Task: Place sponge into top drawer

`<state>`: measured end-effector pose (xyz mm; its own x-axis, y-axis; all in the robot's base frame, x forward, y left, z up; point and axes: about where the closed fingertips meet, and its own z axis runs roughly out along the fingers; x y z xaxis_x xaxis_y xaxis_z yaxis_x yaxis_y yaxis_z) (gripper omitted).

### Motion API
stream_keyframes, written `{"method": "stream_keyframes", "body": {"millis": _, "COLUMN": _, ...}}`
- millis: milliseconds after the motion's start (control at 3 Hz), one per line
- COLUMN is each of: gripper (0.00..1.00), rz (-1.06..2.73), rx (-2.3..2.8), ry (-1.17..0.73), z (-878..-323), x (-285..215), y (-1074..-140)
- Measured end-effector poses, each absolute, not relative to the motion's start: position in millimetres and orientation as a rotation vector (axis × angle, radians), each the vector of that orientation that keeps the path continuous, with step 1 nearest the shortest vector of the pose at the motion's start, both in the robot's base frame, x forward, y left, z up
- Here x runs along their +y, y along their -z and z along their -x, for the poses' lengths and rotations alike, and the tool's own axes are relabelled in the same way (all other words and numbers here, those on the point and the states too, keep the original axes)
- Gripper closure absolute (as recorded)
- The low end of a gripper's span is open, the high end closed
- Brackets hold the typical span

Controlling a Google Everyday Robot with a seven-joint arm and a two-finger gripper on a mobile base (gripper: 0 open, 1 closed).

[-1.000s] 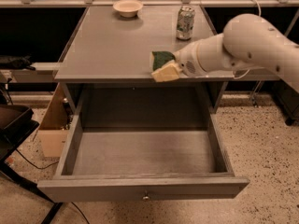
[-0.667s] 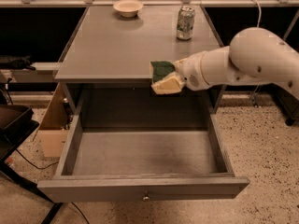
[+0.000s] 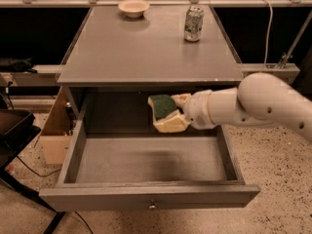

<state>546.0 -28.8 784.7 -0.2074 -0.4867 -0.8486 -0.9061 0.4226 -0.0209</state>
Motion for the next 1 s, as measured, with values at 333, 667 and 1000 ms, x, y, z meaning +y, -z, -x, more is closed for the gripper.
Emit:
{"method": "stream_keyframes", "body": {"millis": 333, "gripper": 1.0, "rz": 1.283, "rx": 1.932, "ry": -0.582, "z": -542.2, "x": -30.0, "y": -728.3}}
{"method": "stream_keyframes", "body": {"millis": 667, "gripper": 1.0, "rz": 1.404, "rx": 2.053, "ry": -0.503, "z": -553.8, "x": -23.1, "y": -679.6}}
{"method": "stream_keyframes", "body": {"millis": 1000, "gripper": 1.0, "rz": 1.568, "rx": 2.139, "ry": -0.431, "z": -561.3, "x": -8.3, "y": -635.0}}
